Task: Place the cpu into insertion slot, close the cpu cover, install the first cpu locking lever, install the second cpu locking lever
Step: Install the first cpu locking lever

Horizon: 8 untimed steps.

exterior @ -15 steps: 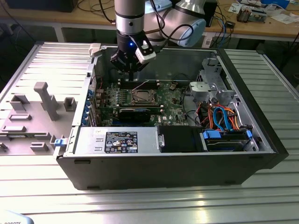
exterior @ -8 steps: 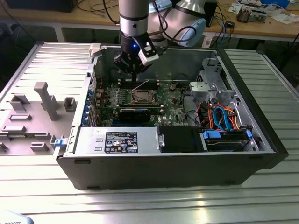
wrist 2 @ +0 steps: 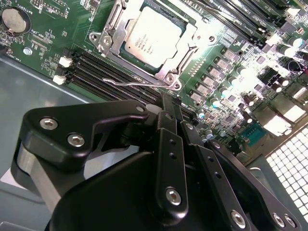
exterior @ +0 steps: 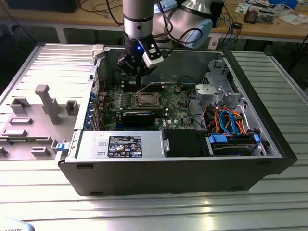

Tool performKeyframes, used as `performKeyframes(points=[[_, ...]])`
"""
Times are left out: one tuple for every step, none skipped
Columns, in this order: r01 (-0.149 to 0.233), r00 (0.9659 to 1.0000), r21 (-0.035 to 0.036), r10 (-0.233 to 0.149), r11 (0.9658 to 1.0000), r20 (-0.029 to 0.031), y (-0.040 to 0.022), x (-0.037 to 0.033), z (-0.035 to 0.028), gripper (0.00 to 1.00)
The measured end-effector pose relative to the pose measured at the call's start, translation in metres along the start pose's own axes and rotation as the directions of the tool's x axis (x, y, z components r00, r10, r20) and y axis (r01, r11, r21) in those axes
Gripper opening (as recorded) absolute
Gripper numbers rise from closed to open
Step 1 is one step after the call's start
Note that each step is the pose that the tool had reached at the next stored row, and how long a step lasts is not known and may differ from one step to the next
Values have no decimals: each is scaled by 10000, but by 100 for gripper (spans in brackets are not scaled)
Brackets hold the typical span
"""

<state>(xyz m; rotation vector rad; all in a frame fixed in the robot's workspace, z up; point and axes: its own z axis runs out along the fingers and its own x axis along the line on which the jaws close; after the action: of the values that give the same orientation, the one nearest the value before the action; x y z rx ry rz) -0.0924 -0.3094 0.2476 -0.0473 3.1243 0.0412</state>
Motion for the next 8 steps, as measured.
performKeyframes(points=[[0, 10000, 1, 0, 10000, 0, 0, 0, 0, 11], [0, 10000, 0, 0, 10000, 0, 0, 0, 0, 11], [1, 10000, 0, -1, 10000, 0, 0, 0, 0, 11], [1, 10000, 1, -1, 10000, 0, 0, 0, 0, 11], [0, 10000, 1, 0, 10000, 0, 0, 1, 0, 11], [-1, 10000, 0, 1, 10000, 0, 0, 0, 0, 11], [-2, 10000, 0, 2, 10000, 0, 0, 0, 0, 11], [-2, 10000, 0, 2, 10000, 0, 0, 0, 0, 11]])
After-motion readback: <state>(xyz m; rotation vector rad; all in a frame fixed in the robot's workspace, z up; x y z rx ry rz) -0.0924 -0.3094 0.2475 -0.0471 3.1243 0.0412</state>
